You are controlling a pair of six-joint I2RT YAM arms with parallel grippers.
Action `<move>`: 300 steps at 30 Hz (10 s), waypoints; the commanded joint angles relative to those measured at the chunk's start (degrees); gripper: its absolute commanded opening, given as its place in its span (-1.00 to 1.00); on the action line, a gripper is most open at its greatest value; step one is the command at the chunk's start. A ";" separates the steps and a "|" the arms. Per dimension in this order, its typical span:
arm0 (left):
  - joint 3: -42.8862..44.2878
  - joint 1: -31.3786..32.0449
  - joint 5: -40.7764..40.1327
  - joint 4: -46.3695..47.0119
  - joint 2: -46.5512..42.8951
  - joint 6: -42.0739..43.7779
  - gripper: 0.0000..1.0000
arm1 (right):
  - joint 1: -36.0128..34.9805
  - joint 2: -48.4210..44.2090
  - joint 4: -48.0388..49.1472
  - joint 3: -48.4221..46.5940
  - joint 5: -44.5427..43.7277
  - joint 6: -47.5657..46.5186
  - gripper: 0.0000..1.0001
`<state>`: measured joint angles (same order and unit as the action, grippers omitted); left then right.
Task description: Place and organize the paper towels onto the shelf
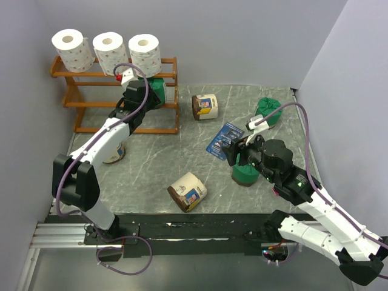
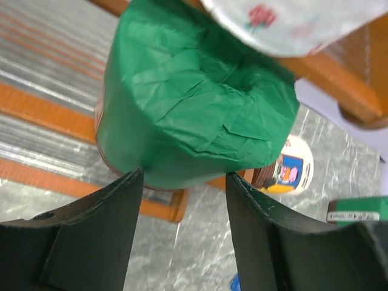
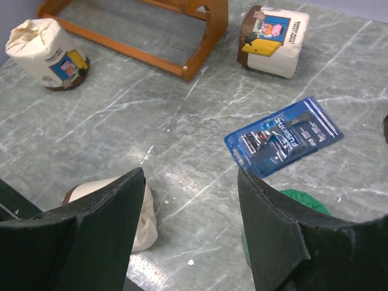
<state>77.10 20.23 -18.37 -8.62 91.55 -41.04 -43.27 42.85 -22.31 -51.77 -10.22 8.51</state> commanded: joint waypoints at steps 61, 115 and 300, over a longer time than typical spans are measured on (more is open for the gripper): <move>-30.43 0.07 -2.89 -18.27 -54.19 12.30 0.93 | 12.68 22.29 -18.03 -3.33 -3.23 8.37 -0.23; -28.58 -0.01 6.92 -28.83 -53.24 -8.53 0.86 | -16.24 46.20 -1.16 -32.11 -3.31 -1.05 0.32; -2.14 -26.56 15.73 -1.75 -4.98 3.15 -0.06 | -16.32 4.70 2.17 -8.53 -12.81 -0.78 0.39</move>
<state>74.26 -6.28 -2.85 -17.78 84.90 -36.91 -59.86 47.90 -23.53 -59.66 -22.63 8.16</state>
